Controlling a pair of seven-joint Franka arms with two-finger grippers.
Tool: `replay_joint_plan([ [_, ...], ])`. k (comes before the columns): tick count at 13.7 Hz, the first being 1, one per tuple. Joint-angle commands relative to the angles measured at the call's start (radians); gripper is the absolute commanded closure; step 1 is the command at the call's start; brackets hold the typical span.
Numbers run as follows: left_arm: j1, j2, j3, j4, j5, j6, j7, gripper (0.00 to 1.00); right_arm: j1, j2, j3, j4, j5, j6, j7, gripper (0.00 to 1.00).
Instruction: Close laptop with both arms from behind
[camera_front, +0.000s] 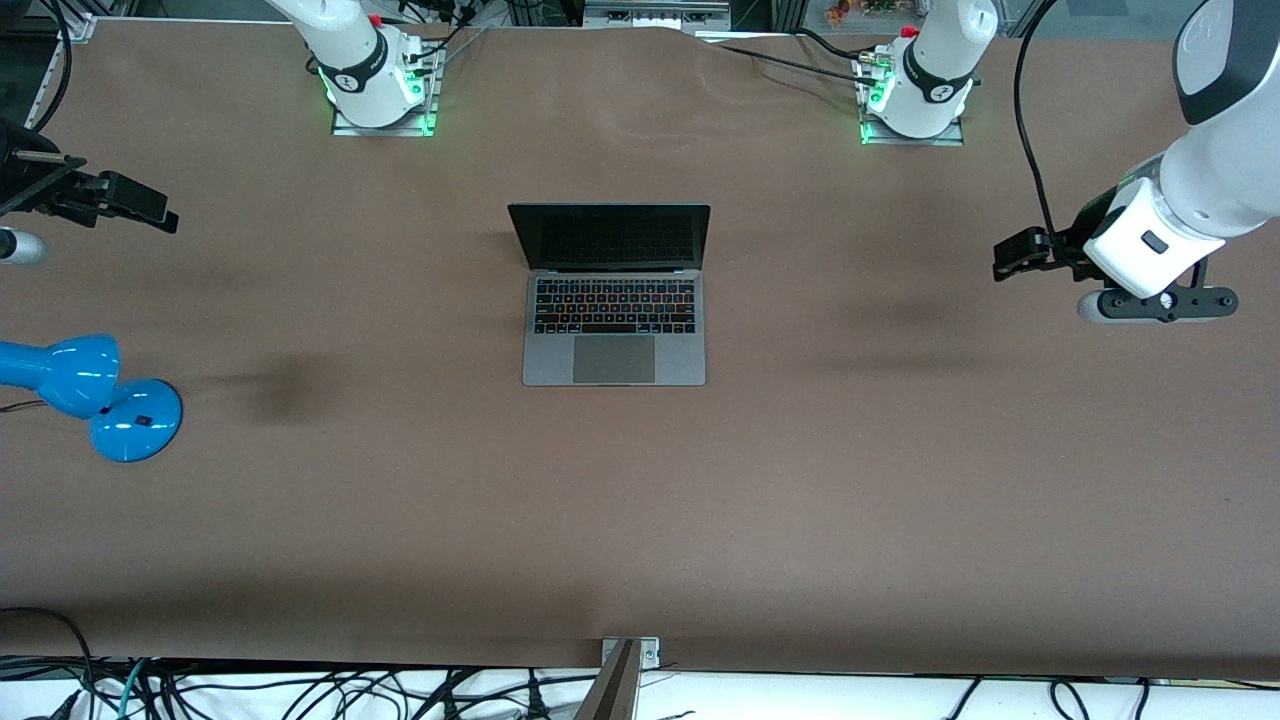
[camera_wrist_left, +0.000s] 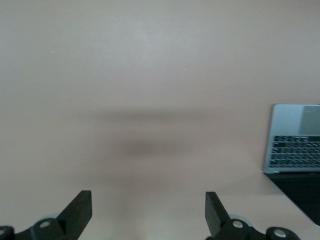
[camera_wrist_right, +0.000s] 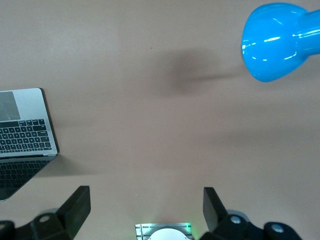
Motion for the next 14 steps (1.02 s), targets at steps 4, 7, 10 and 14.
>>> replay_joint_plan([
  [4,-0.010,0.009,-0.119,0.030,-0.039,-0.012,-0.092,0.00,-0.010,-0.005,0.000,0.004,0.019,-0.012,-0.010,0.00],
  [7,-0.010,0.009,-0.191,0.027,-0.041,0.003,-0.167,0.00,-0.008,-0.005,0.000,0.004,0.019,-0.012,-0.012,0.00],
  [10,-0.010,0.033,-0.294,0.030,-0.041,0.030,-0.319,0.00,-0.010,-0.005,0.000,0.004,0.019,-0.012,-0.012,0.00],
  [14,-0.012,0.051,-0.375,0.030,-0.093,0.061,-0.439,0.00,-0.010,-0.005,0.000,0.002,0.021,-0.022,-0.012,0.00],
])
